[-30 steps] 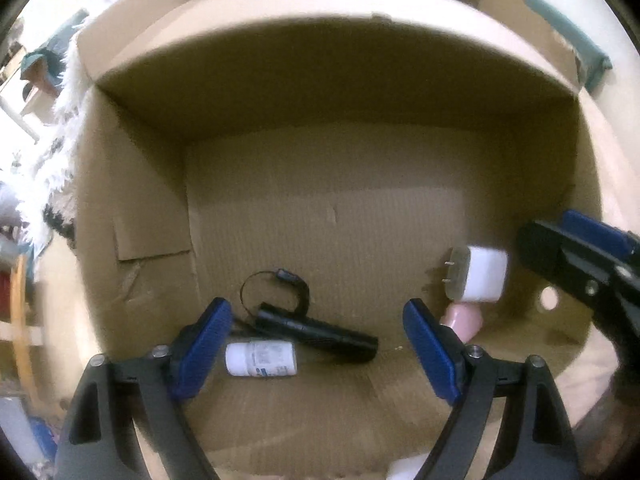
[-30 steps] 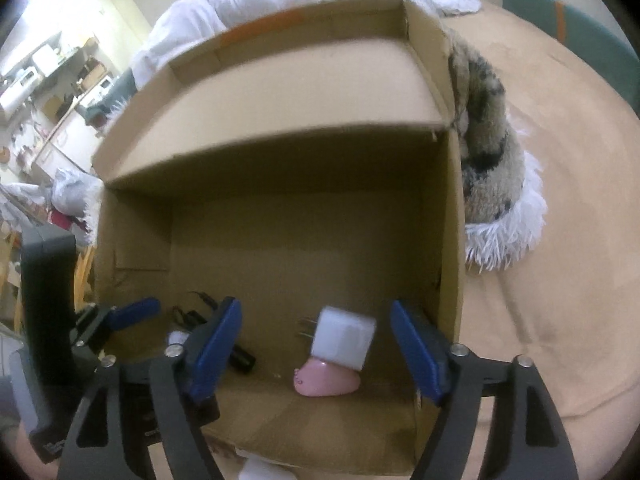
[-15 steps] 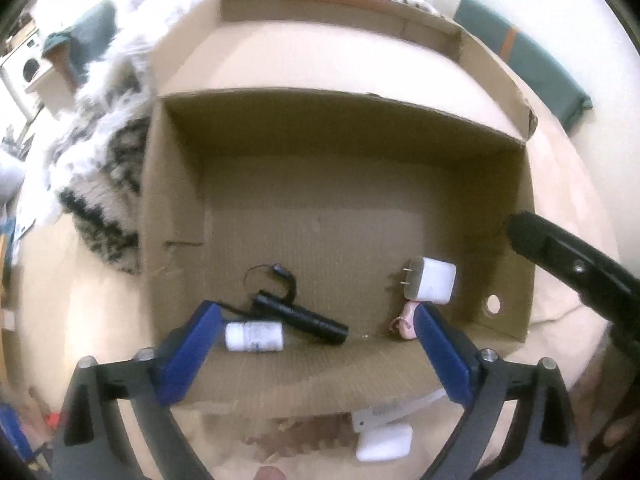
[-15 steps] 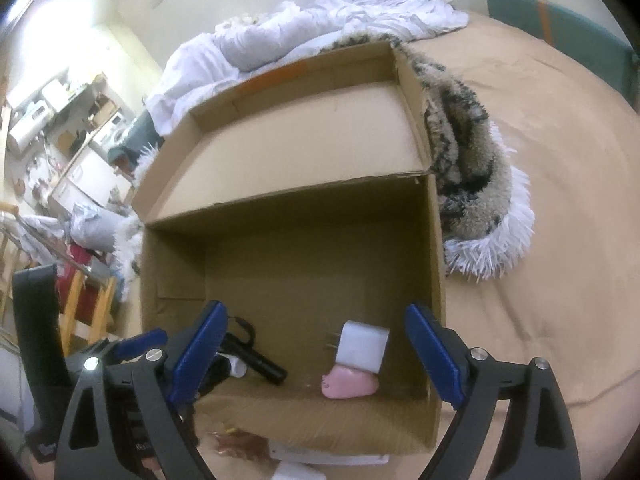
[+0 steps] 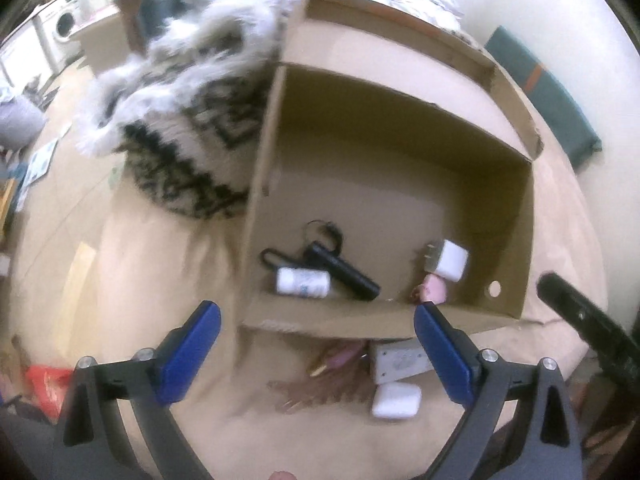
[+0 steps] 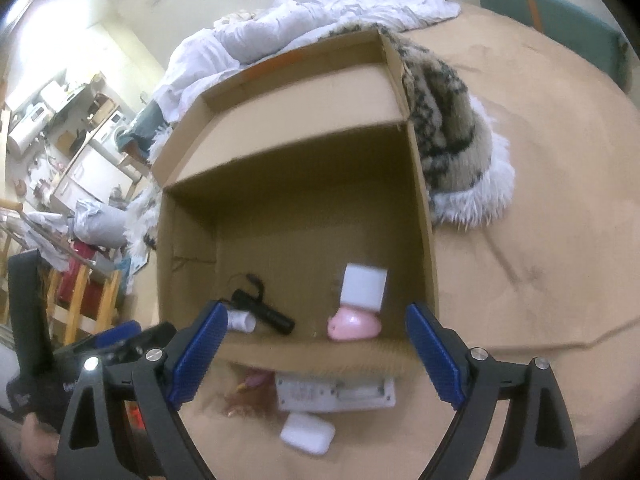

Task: Organize rigid objects
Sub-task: 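Withdraw both tools from the box toward the remaining items, then grasp the pink gold-tipped tube with the left tool while the right tool grasps the white earbud case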

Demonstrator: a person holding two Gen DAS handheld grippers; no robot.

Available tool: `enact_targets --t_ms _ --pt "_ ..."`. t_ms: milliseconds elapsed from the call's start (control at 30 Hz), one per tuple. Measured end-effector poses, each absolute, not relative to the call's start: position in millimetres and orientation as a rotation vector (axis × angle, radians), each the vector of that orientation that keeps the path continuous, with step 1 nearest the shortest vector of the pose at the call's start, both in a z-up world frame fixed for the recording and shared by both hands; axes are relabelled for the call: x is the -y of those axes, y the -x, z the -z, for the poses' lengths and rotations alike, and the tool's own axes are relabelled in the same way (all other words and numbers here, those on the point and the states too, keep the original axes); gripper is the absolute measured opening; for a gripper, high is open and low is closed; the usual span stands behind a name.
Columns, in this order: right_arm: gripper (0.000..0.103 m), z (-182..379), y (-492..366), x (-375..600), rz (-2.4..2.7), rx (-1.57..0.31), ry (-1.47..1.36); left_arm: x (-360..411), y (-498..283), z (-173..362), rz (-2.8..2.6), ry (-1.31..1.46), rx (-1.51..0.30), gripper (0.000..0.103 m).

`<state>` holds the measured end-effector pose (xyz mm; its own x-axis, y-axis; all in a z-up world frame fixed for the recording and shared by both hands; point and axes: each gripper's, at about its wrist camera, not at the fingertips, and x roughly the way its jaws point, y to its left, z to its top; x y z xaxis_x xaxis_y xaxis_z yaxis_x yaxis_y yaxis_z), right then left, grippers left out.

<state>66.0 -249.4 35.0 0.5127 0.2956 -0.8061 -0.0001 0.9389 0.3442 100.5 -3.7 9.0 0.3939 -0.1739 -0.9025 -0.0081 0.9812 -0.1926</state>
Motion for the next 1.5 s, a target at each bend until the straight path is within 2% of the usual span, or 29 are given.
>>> enact_targets --t_ms 433,467,533,600,667,833,933,1000,1167,1267,1500 --pt "0.096 -8.4 -44.7 231.3 -0.200 -1.140 -0.366 -4.5 -75.1 52.4 0.035 0.233 -1.316 0.095" --pt "0.096 -8.0 -45.0 231.3 -0.204 -1.142 -0.369 -1.3 -76.8 56.8 0.045 0.226 -1.328 0.092" --pt "0.096 -5.5 -44.9 231.8 -0.202 -1.151 -0.375 4.8 -81.5 65.4 0.072 0.217 -1.351 0.079" --pt "0.096 -0.6 -45.8 232.7 -0.195 -1.169 -0.383 13.5 -87.0 76.3 0.131 0.214 -1.390 0.060" --pt "0.096 4.2 -47.1 233.1 -0.196 -1.189 -0.402 23.5 -90.9 84.3 0.185 0.194 -1.416 0.051" --pt "0.096 6.6 -48.7 233.0 -0.200 -1.194 -0.427 46.9 -97.3 98.8 0.247 0.080 -1.452 0.051" --pt "0.096 6.7 -49.0 233.8 -0.197 -1.195 -0.427 57.4 -103.7 108.9 0.280 0.055 -1.461 0.047" --pt "0.096 8.3 -49.3 233.6 -0.196 -1.201 -0.428 64.3 -108.7 113.6 0.319 0.059 -1.463 0.039" --pt "0.096 12.7 -50.2 235.1 -0.182 -1.213 -0.416 67.4 -114.0 122.8 0.336 0.054 -1.471 0.034" --pt "0.096 15.3 -51.5 235.9 -0.176 -1.219 -0.414 60.7 -114.4 118.4 0.307 0.076 -1.470 0.014" --pt "0.096 18.6 -53.9 233.9 -0.174 -1.228 -0.402 46.0 -108.2 106.6 0.270 0.167 -1.464 0.013"
